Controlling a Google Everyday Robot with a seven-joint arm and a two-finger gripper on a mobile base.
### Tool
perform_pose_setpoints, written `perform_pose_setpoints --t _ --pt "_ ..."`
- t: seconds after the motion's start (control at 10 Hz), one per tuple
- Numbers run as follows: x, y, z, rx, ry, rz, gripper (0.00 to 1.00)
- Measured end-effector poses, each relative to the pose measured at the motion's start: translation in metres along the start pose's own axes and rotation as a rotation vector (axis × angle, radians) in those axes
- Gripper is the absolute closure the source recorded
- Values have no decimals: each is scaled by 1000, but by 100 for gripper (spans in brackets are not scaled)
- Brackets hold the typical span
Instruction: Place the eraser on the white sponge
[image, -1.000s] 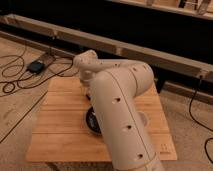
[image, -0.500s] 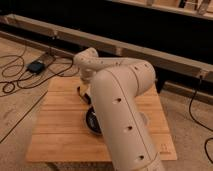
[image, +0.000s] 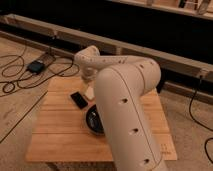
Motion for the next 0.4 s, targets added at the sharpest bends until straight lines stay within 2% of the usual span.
perform_pose_setpoints --t 0.4 --pt "-1 1 0 0 0 -1 20"
